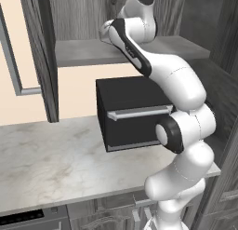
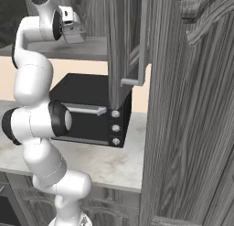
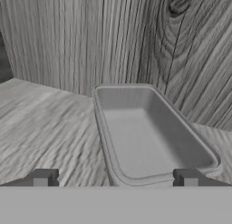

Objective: Retrieve the tupperware and aluminum foil from the cabinet and place them on the dining counter near the plate with lime and broccoli to prepare for storing leftovers.

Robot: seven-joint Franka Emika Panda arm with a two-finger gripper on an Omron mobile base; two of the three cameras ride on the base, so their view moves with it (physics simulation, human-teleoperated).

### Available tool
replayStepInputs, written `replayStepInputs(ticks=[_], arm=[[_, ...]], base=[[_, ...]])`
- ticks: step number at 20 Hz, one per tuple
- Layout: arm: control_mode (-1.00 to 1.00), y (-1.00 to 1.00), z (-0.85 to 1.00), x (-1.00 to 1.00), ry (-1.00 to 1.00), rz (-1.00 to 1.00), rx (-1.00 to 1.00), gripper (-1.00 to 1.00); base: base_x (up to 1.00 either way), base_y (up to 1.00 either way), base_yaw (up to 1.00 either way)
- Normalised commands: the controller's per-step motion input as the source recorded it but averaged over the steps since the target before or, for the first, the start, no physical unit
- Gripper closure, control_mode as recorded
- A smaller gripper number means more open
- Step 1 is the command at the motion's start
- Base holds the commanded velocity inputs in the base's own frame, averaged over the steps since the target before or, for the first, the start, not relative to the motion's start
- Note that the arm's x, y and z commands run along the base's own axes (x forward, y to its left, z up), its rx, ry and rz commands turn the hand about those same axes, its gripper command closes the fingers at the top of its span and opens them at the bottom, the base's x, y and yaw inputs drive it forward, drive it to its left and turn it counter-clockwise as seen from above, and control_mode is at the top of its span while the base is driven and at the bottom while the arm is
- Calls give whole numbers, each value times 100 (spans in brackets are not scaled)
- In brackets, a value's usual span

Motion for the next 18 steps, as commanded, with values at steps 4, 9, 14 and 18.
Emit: replayStepInputs(ticks=[4, 9, 14, 18], arm=[[-100, 0, -23, 54, 1, 0, -4, -100], [-100, 0, -18, 54, 0, 0, -3, -100], [-100, 2, -18, 50, 0, 0, -5, -100], [-100, 10, -23, 43, 0, 0, -6, -100]], base=[[0, 0, 0], [0, 0, 0], [0, 0, 0], [0, 0, 0]])
